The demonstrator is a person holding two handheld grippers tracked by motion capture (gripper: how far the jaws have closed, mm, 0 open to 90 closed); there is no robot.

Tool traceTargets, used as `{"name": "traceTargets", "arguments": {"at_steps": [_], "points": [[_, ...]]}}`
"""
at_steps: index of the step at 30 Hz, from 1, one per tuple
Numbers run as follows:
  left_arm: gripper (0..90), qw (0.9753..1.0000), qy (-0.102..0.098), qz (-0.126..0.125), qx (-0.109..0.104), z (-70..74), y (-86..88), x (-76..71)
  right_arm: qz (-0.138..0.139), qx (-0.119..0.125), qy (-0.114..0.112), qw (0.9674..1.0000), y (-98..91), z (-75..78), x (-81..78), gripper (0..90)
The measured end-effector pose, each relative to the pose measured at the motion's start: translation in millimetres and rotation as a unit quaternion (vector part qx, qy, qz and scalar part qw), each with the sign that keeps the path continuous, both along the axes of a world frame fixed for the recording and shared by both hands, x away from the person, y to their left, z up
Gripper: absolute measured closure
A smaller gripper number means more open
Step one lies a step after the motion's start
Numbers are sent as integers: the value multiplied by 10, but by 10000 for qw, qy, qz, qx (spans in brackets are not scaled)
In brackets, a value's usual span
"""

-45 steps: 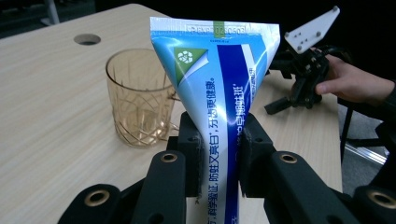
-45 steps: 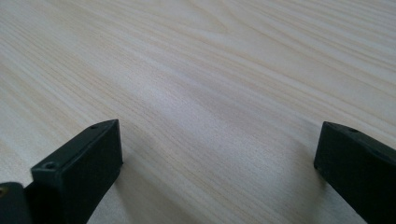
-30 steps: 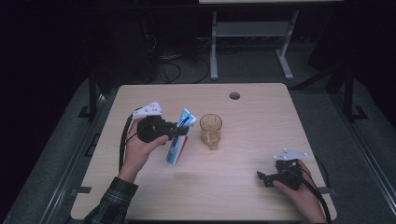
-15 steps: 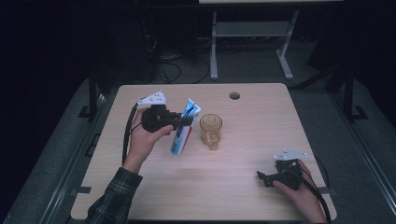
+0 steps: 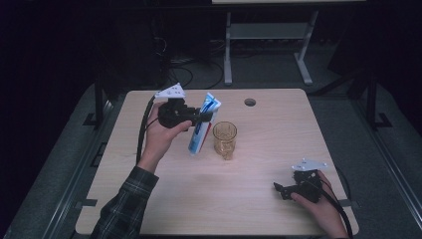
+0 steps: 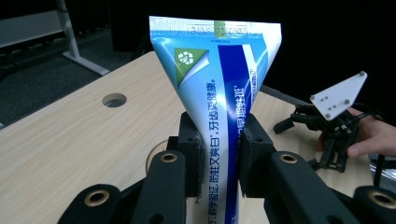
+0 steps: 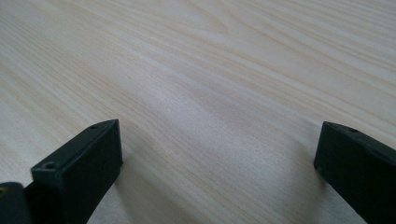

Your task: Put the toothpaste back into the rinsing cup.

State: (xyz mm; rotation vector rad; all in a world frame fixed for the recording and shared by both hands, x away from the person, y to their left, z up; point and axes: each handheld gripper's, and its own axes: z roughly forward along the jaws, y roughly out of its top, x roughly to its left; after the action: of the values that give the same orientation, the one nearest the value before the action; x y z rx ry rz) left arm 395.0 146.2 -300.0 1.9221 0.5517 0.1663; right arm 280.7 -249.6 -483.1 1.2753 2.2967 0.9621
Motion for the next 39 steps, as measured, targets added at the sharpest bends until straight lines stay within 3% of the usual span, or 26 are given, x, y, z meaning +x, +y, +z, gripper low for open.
{"name": "traceTargets", "arguments": {"at_steps": [21, 28, 39], "points": [[740, 9998, -183, -25, 43, 194, -285, 327, 1, -4, -2, 10000, 0, -1, 1, 5], [740, 9997, -180, -27, -158, 242, -366, 434, -1, -2, 2, 10000, 0, 0, 0, 5], [740, 9994, -213, -80, -250, 217, -521, 559, -6, 5, 7, 10000, 1, 1, -1, 5]]}}
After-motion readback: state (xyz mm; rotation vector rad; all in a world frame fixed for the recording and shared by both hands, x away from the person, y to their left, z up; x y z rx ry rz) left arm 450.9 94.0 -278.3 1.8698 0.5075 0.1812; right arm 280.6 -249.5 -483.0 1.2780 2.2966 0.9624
